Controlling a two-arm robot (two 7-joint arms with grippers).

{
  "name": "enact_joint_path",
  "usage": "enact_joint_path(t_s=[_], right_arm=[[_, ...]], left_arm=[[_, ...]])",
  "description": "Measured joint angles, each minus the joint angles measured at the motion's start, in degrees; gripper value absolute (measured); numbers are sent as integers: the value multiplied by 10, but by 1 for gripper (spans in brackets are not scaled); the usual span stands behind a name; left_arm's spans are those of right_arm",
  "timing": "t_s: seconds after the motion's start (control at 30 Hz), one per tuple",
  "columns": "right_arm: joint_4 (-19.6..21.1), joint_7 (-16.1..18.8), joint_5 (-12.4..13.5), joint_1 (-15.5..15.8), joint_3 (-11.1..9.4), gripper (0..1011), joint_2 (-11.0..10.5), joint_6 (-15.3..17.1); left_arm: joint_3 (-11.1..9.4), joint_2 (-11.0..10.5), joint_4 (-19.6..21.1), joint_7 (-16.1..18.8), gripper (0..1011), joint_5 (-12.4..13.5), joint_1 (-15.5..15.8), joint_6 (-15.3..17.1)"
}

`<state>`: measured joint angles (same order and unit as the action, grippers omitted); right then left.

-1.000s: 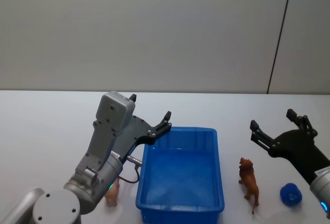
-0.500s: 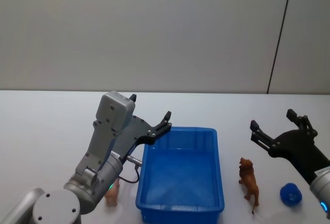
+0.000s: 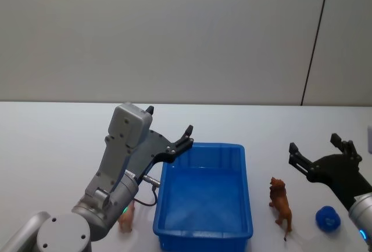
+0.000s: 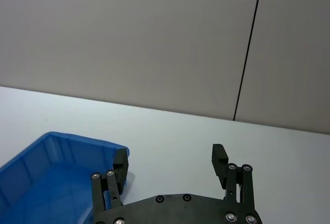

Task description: Pick up the two dolls from the table and place them into the box.

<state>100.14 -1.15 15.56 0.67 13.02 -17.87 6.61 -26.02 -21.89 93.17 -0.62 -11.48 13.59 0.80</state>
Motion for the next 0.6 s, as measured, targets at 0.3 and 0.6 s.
enact_joint_path(t_s=[0.3,0.6], right_arm=[[-18,-15,-12,-4,0,1001,5,39],[-37,-17,-26,-3,-1,1001,5,75]], left_arm=[[0,0,0,0,1001,0,0,0],[0,0,0,0,1001,0,0,0]])
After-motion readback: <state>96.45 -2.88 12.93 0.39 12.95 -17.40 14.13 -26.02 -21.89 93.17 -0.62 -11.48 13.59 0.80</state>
